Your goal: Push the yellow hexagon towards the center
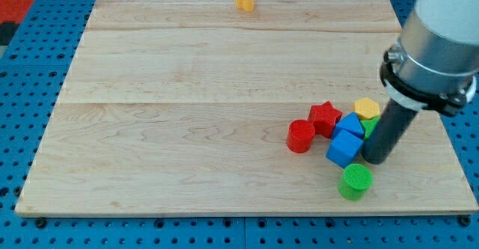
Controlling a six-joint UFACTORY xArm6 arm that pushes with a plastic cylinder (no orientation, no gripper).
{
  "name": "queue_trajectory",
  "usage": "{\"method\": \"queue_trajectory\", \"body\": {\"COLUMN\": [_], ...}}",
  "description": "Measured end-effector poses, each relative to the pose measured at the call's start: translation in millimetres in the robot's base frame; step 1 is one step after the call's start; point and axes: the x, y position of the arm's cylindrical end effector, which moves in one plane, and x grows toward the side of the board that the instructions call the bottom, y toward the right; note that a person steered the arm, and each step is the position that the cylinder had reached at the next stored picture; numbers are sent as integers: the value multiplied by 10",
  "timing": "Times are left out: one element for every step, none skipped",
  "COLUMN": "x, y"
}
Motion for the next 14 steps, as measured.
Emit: {"method": "queue_trajectory", "body": {"x": [0, -39, 271, 266, -117, -638, -967, -1167, -1234, -1380, -1676, -1332, -740, -1348], "y": [220, -126, 485, 1370, 831, 180, -439, -698, -528, 104, -630, -1481, -1460, -1435]}}
